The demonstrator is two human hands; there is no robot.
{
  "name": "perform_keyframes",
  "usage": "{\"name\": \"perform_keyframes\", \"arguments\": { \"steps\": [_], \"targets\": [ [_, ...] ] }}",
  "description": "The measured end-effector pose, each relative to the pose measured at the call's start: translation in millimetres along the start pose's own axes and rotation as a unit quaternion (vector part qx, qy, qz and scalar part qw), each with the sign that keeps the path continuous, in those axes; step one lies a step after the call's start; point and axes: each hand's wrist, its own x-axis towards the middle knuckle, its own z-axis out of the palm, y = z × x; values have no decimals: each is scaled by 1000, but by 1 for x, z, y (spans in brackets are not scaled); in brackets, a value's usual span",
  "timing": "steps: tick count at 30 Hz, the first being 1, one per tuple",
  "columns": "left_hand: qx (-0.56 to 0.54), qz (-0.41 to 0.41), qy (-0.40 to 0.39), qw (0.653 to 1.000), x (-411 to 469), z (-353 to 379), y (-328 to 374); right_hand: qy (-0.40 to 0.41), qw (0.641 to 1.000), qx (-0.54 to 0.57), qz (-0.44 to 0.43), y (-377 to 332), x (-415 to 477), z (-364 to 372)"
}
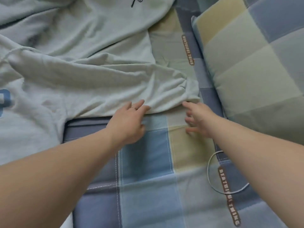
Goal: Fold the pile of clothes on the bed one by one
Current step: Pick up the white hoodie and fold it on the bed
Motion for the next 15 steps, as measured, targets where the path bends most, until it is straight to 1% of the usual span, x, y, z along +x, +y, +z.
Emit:
{"name": "perform_keyframes", "arguments": {
  "steps": [2,4,7,9,11,13,15],
  "targets": [
    [-2,-11,-20,1000,14,11,8,-25,993,116,19,-2,20,3],
    [10,-28,-30,999,23,21,14,-33,973,228,0,-9,37,7],
    [25,-31,-32,999,28,30,19,-51,942,332,-9,-20,54,8],
    [12,-29,-42,999,28,29,18,-39,929,369,10,-26,62,5],
    [-20,-35,-60,997,29,24,17,-16,925,380,27,-33,64,2],
    [-87,-52,-78,992,34,14,14,-19,933,358,20,-41,59,6],
    [-206,-76,-48,974,35,-3,12,-43,948,313,-21,-52,43,13]
  ]
}}
